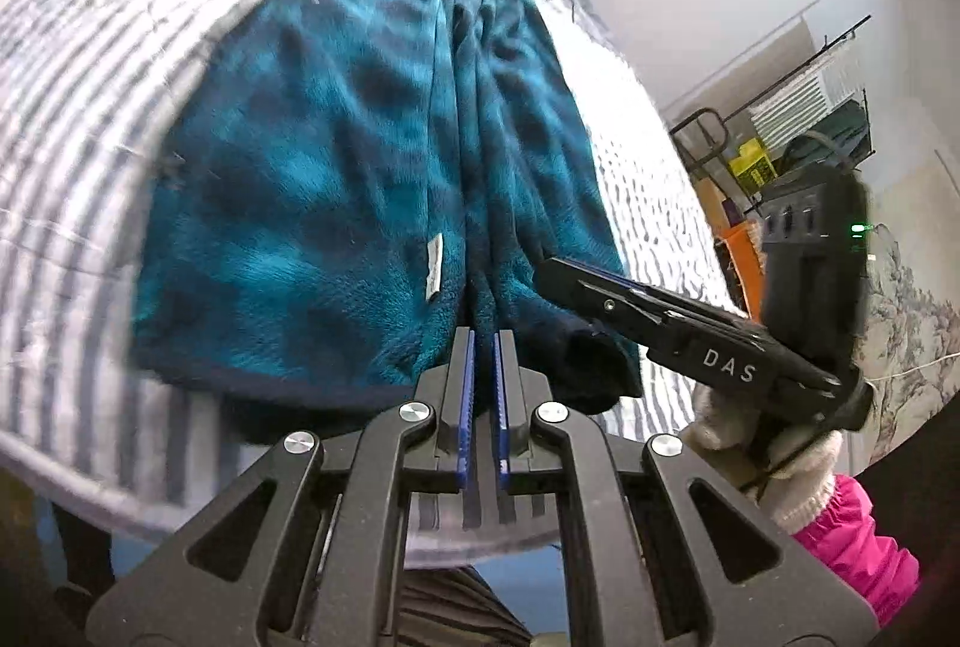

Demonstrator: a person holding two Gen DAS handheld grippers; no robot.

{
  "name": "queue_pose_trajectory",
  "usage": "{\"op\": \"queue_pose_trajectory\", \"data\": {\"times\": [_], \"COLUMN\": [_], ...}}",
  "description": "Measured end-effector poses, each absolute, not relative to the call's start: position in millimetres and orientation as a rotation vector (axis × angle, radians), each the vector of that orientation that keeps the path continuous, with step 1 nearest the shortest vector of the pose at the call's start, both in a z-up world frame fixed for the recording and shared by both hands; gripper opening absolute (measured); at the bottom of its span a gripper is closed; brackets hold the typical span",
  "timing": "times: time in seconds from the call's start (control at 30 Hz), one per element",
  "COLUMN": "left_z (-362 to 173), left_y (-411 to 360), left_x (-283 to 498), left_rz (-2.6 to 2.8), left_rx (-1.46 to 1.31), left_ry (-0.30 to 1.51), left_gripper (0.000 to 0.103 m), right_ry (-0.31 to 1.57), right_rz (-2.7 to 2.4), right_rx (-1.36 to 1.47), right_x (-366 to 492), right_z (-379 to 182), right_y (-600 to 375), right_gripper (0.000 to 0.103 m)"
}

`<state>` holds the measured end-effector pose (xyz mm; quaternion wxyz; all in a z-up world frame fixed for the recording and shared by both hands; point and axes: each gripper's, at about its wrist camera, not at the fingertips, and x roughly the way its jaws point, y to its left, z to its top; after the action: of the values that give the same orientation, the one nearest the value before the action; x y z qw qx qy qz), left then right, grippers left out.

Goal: Fold large clothes

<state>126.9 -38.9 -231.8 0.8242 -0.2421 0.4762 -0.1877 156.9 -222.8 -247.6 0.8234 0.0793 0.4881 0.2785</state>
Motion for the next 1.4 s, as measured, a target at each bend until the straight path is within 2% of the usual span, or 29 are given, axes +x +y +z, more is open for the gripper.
{"op": "queue_pose_trajectory", "data": {"times": [0.07, 0.23, 0.27, 0.3, 0.33, 0.6, 0.63, 0.67, 0.73, 0.77, 0.8, 0.87, 0.9, 1.07, 1.2, 1.23, 1.27, 1.3, 1.37, 1.4], "left_z": [-222.6, -214.4, -214.9, -216.0, -217.1, -219.9, -220.0, -219.5, -219.0, -219.8, -223.0, -237.0, -247.5, -284.2, -282.3, -282.4, -283.0, -281.3, -269.8, -262.2], "left_y": [-31.3, -12.5, -9.0, -7.2, -4.2, 13.2, 17.8, 25.6, 41.2, 47.1, 54.4, 68.4, 76.5, 89.5, 84.4, 80.1, 73.1, 67.1, 57.9, 59.7], "left_x": [125.0, 128.9, 130.4, 131.4, 132.0, 133.2, 134.4, 136.9, 140.7, 141.6, 145.9, 156.7, 160.9, 165.4, 162.2, 162.6, 163.5, 164.0, 164.5, 164.2], "left_rz": [-0.402, -0.384, -0.375, -0.368, -0.362, -0.309, -0.295, -0.274, -0.230, -0.216, -0.207, -0.175, -0.173, -0.204, -0.251, -0.279, -0.301, -0.306, -0.309, -0.319], "left_rx": [-0.519, -0.562, -0.569, -0.573, -0.582, -0.589, -0.590, -0.592, -0.601, -0.603, -0.604, -0.623, -0.658, -0.765, -0.754, -0.753, -0.731, -0.700, -0.620, -0.636], "left_ry": [0.997, 0.984, 0.983, 0.984, 0.983, 0.993, 0.995, 0.998, 0.983, 0.979, 0.985, 1.037, 1.059, 1.141, 1.131, 1.137, 1.155, 1.161, 1.148, 1.138], "left_gripper": [0.003, 0.003, 0.003, 0.003, 0.003, 0.004, 0.011, 0.030, 0.055, 0.060, 0.061, 0.061, 0.061, 0.061, 0.059, 0.043, 0.018, 0.016, 0.010, 0.010], "right_ry": [1.029, 1.032, 1.035, 1.047, 1.058, 1.080, 1.076, 1.059, 1.013, 0.996, 0.981, 0.973, 0.987, 1.065, 1.119, 1.116, 1.116, 1.123, 1.128, 1.125], "right_rz": [0.585, 0.589, 0.583, 0.578, 0.578, 0.633, 0.641, 0.642, 0.611, 0.584, 0.541, 0.457, 0.442, 0.476, 0.557, 0.562, 0.575, 0.589, 0.587, 0.594], "right_rx": [0.211, 0.169, 0.137, 0.096, 0.075, 0.047, 0.078, 0.115, 0.174, 0.192, 0.211, 0.260, 0.288, 0.383, 0.426, 0.435, 0.444, 0.461, 0.478, 0.484], "right_x": [156.5, 149.0, 147.7, 147.8, 146.9, 146.8, 145.6, 143.0, 135.9, 132.9, 130.1, 126.4, 126.4, 124.9, 129.1, 128.7, 129.1, 130.2, 137.1, 137.5], "right_z": [-241.5, -239.6, -242.9, -248.1, -251.5, -258.8, -254.6, -249.1, -238.5, -235.4, -233.7, -239.1, -245.2, -274.8, -291.3, -293.3, -294.0, -294.6, -294.6, -291.1], "right_y": [-228.6, -222.8, -218.0, -211.5, -207.9, -196.9, -204.2, -214.5, -237.5, -247.8, -260.5, -286.5, -294.5, -305.0, -289.8, -287.2, -285.7, -285.8, -283.8, -284.9], "right_gripper": [0.038, 0.041, 0.039, 0.024, 0.020, 0.022, 0.024, 0.027, 0.033, 0.036, 0.043, 0.051, 0.052, 0.052, 0.049, 0.047, 0.038, 0.024, 0.011, 0.009]}}
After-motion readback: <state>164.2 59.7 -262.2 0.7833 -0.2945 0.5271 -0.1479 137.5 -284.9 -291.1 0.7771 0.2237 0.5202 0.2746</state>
